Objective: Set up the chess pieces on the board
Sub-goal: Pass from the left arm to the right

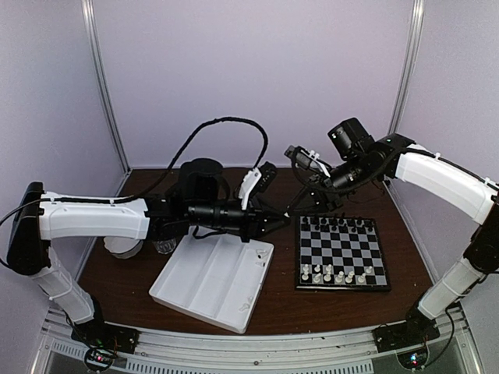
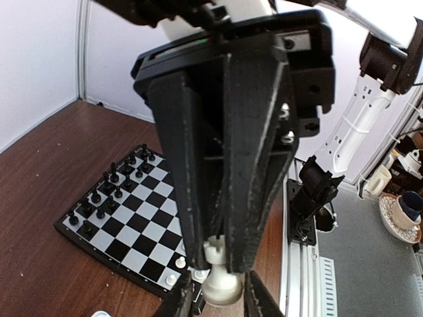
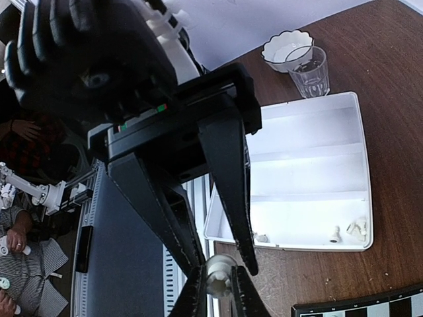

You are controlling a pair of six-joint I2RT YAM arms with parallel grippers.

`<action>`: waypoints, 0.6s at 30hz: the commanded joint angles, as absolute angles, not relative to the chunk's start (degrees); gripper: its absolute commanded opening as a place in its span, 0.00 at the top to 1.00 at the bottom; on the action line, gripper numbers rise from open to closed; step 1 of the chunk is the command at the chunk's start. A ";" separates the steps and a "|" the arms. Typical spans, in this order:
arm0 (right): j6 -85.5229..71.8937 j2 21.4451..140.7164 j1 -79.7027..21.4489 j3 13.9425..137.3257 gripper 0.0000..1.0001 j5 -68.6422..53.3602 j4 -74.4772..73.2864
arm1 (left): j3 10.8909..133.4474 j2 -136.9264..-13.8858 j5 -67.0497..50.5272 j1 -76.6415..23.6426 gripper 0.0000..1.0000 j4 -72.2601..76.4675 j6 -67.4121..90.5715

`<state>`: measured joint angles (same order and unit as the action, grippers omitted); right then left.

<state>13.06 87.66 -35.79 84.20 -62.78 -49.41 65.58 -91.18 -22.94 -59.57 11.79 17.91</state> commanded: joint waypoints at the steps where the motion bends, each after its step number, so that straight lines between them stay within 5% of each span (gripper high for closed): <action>1: 14.15 87.03 -36.15 86.68 0.91 -58.68 -49.84 | 68.06 -91.87 -20.64 -59.68 0.68 9.75 17.75; 4: 16.30 85.45 -34.98 86.43 0.93 -55.50 -51.50 | 68.74 -91.16 -19.07 -59.65 0.38 5.66 16.51; 5: 16.74 84.64 -34.23 85.62 0.94 -54.49 -51.54 | 68.50 -90.72 -18.78 -59.71 0.15 4.76 16.04; 6: 17.12 83.73 -33.36 84.64 0.94 -53.67 -51.33 | 68.02 -90.25 -18.30 -59.69 0.04 4.09 15.72; 18: 31.43 73.79 -15.80 68.65 0.98 -39.55 -59.13 | 63.08 -87.52 7.38 -58.60 0.02 -4.84 17.43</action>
